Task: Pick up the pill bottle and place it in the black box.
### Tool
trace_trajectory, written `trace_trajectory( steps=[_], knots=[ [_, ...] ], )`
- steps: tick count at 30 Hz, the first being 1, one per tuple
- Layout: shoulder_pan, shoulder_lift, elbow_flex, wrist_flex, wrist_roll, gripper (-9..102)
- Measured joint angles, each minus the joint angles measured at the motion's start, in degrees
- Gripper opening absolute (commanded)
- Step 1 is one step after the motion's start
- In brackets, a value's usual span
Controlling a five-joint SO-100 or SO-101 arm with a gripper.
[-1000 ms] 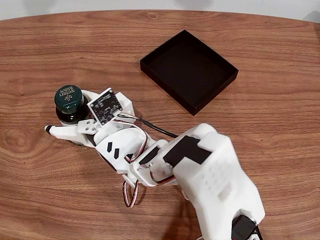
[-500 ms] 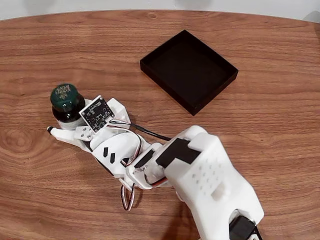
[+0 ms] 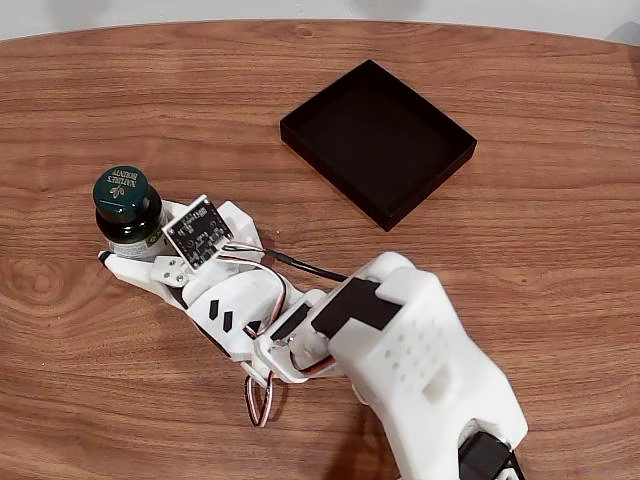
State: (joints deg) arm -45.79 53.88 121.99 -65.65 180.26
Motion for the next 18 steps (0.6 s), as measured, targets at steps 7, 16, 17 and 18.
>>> trace_trajectory(
  steps=[7, 16, 17, 18],
  knots=[
    [1.1, 8.0, 6.2, 1.3, 0.1, 20],
    [7.2, 22.2, 12.4, 5.2, 0.1, 20],
    [8.3, 23.4, 12.7, 5.6, 0.1, 20],
    [9.3, 24.3, 12.7, 6.1, 0.1, 20]
  ],
)
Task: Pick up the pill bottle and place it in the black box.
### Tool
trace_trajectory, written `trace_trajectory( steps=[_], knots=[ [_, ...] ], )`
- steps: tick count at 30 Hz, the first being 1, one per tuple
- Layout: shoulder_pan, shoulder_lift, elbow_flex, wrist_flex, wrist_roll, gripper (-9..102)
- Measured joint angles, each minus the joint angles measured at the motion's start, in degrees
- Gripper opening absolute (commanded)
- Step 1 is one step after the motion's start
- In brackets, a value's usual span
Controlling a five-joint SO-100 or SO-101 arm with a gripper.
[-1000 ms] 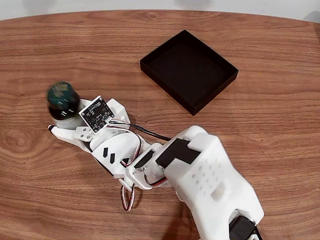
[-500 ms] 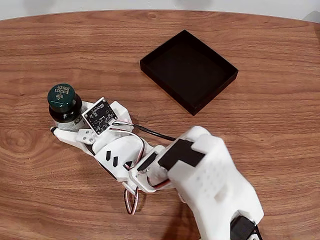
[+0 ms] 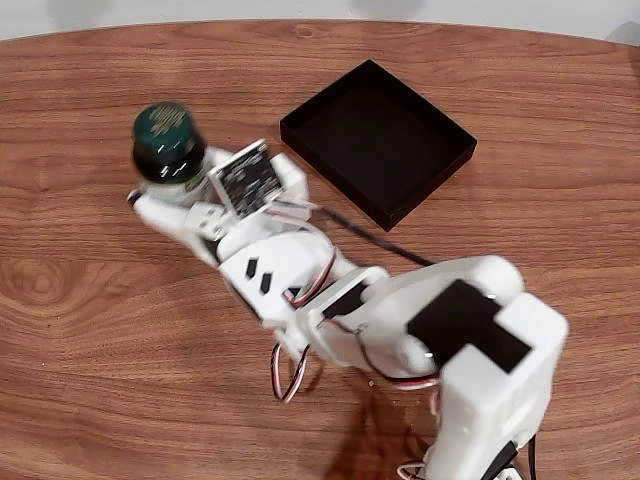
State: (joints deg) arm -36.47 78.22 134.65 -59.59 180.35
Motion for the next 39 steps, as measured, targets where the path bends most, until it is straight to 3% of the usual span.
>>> trace_trajectory(
  steps=[12, 20, 39],
  knots=[
    [15.5, 2.1, -1.2, 4.4, 0.0, 20],
    [24.1, -8.5, -11.1, 4.6, 0.0, 20],
    [31.3, -21.7, -24.0, 7.1, 0.0, 20]
  ],
)
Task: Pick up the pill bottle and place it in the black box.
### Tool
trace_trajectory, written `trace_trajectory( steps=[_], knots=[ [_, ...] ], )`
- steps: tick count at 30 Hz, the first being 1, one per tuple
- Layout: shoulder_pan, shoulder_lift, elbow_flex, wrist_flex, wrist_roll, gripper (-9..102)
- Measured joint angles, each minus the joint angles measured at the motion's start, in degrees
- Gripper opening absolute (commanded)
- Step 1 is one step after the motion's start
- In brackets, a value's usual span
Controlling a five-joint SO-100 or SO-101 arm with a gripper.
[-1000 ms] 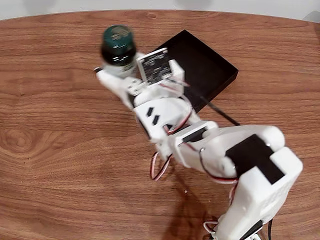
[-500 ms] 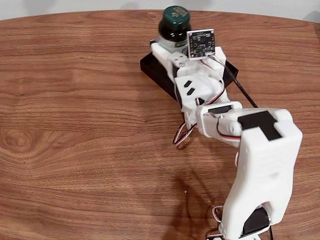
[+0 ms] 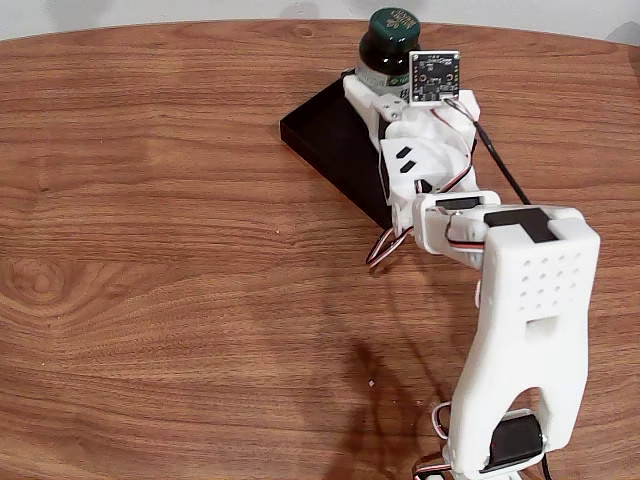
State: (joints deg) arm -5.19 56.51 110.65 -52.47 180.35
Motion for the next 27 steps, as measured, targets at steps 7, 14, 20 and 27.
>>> trace_trajectory(
  steps=[7, 14, 20, 27],
  knots=[
    [-0.2, -1.4, 0.1, 0.0, 0.0, 20],
    [-0.3, -1.5, 1.8, 0.0, 0.0, 20],
    [-0.3, -2.9, 1.8, -1.3, 0.0, 20],
    [0.0, -3.3, 1.9, -1.8, 0.0, 25]
  ],
)
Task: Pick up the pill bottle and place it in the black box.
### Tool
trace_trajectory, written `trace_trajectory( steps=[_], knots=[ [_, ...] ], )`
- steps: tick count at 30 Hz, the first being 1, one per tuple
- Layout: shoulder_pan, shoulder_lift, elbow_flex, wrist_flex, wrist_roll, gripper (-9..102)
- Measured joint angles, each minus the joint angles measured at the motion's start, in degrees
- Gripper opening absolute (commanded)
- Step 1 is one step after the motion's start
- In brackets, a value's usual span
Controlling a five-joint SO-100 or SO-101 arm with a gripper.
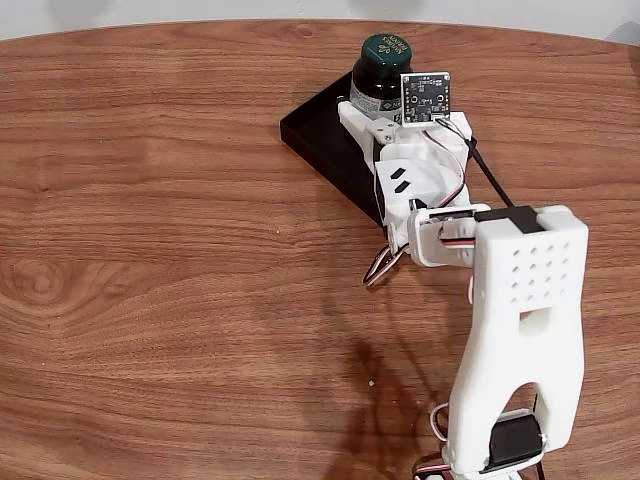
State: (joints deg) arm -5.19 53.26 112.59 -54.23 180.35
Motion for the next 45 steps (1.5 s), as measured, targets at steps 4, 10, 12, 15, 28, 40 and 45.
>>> trace_trajectory(
  steps=[4, 10, 12, 15, 28, 40, 45],
  knots=[
    [0.0, 0.1, 0.8, 0.0, -0.1, 34],
    [0.1, 0.1, 3.9, 0.0, 0.0, 41],
    [0.1, 0.1, 4.3, 0.0, 0.0, 42],
    [0.1, 1.1, 4.9, 0.0, 0.2, 43],
    [3.3, 20.0, 18.2, 6.4, 0.1, 44],
    [4.0, 54.0, 35.9, 27.5, 1.1, 41],
    [1.0, 69.3, 41.9, 39.8, 1.1, 39]
  ],
)
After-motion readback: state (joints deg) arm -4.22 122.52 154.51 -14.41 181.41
